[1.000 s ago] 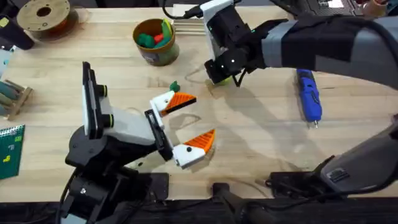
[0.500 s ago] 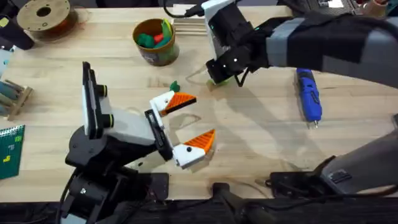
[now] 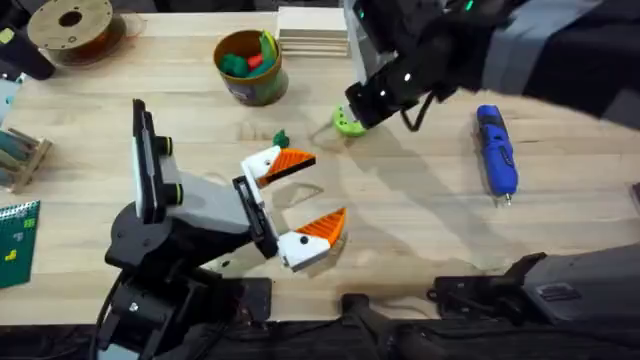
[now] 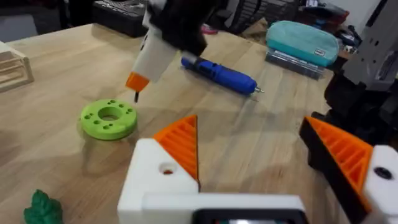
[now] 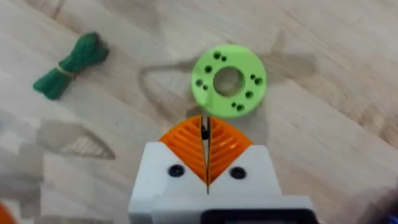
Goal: Pick up the gripper from the table and insert it into the empty holder that is missing its gripper. Then pick up a screw, insert it into the mounting hole, and use the screwdriver to tighten it. Finally, clean up the table by picking up the vegetable and placing it into the bucket.
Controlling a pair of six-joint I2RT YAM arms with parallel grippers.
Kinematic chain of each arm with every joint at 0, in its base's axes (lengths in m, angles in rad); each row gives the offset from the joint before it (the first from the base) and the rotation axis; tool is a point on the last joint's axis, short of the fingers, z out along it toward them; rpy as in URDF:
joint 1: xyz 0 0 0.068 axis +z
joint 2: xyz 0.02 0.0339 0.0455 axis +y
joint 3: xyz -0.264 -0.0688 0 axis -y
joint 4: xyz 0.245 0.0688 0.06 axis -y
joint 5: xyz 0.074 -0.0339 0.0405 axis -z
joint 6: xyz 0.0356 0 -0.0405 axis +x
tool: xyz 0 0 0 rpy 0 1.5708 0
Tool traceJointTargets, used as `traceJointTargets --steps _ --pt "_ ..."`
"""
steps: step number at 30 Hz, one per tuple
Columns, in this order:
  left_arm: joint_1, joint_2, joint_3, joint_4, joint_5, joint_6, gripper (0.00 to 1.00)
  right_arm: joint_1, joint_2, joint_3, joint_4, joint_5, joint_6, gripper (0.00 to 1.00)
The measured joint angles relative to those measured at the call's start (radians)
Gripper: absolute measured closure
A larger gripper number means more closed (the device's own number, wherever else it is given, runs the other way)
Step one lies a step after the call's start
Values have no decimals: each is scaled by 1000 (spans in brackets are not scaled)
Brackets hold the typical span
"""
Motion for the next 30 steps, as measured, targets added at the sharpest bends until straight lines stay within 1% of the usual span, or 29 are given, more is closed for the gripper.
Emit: traceJointTargets --steps 3,6,9,12,14,17,21,26,30 --pt "0 0 0 0 0 0 14 8 0 109 -139 0 -23 994" --pt "0 0 0 0 0 0 14 33 0 228 -234 -4 -52 994" --pt "0 0 0 0 0 0 14 62 -4 335 -316 -54 -80 994" --pt "0 0 0 0 0 0 14 85 -5 412 -383 -141 -95 994" --pt "0 0 0 0 0 0 13 98 -5 443 -413 -192 -98 994" --pt "0 0 0 0 0 0 14 122 -5 474 -454 -236 -99 994" --pt "0 0 0 0 0 0 14 172 -5 499 -455 -263 -94 994" --pt "0 0 0 0 0 0 14 256 -5 502 -435 -277 -90 994" --pt "0 0 0 0 0 0 14 306 -3 502 -413 -285 -90 994"
